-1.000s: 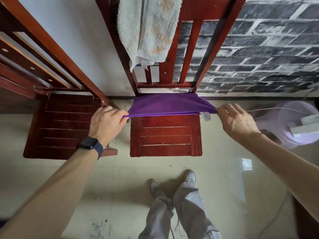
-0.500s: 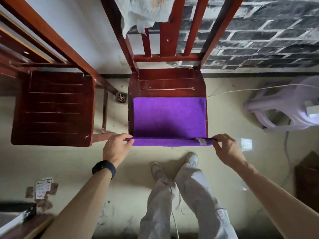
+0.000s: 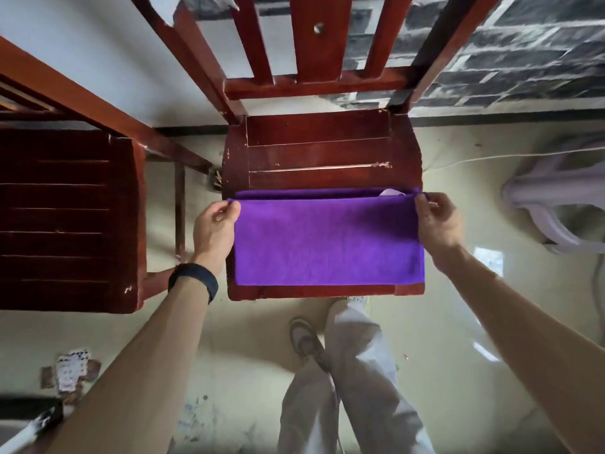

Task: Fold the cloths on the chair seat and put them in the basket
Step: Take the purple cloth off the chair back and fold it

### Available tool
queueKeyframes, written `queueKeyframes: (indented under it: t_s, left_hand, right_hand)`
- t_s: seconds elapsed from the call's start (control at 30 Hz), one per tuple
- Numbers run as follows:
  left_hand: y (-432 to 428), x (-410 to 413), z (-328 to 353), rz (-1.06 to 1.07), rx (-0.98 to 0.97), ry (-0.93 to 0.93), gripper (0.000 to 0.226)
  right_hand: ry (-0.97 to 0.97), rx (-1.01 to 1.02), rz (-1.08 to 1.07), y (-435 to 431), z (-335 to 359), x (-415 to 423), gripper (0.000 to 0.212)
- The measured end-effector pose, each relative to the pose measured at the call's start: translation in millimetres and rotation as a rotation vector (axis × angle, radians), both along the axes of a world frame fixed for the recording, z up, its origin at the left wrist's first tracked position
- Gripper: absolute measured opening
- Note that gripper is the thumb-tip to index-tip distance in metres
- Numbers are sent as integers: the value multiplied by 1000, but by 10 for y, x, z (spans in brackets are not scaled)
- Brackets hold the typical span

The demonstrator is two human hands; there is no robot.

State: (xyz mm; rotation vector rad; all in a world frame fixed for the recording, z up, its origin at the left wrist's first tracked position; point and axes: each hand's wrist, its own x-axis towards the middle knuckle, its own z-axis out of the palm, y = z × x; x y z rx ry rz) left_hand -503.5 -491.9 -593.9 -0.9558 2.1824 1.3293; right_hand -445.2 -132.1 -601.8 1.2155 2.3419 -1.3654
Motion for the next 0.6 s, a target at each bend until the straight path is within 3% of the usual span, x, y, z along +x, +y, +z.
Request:
queueKeyframes:
  t_s: [0.33,0.5,0.6]
  left_hand:
    - [203,-228,-195,-37,-175,68,31]
    - [297,-312,-190,-25,-228,36,19]
    - [320,-345,-152,-196,-430,29,24]
  right_hand:
    - [-41,151,3,-20,-143,-188,27]
    - [-89,200,47,-20,-118,-286,29]
    - [-91,311,193,3,-134,-249,26]
